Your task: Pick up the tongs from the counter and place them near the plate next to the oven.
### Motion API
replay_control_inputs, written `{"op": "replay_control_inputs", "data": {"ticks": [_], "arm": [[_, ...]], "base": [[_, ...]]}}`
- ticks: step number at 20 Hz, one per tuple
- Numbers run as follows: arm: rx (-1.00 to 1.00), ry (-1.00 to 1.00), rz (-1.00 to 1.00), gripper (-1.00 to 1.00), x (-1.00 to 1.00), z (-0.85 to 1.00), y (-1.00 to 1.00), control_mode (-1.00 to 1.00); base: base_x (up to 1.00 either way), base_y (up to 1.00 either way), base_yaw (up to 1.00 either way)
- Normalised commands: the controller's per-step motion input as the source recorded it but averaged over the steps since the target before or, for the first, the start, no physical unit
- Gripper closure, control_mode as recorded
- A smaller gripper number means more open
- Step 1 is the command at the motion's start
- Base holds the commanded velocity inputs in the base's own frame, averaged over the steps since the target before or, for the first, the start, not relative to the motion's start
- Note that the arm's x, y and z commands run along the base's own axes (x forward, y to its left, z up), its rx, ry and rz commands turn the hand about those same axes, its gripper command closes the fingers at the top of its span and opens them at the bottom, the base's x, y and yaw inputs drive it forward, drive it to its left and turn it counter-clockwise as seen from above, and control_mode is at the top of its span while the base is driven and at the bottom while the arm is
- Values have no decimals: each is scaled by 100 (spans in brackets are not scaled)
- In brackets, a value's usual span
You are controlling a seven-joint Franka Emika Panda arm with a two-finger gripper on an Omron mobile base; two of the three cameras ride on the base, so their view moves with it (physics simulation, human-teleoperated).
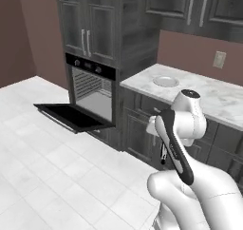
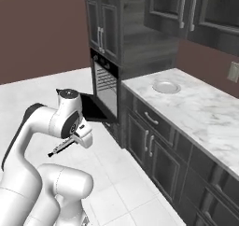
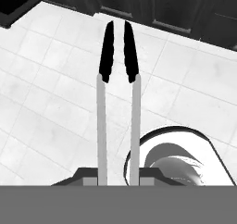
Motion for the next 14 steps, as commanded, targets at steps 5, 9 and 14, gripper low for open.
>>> {"op": "replay_control_inputs", "data": {"ticks": [5,9,14], "arm": [[0,0,0,100,0,0,0,100],[0,0,0,100,0,0,0,100],[0,0,0,100,0,0,0,100]], "base": [[76,-22,-10],[91,-27,0],[94,-28,3]]}}
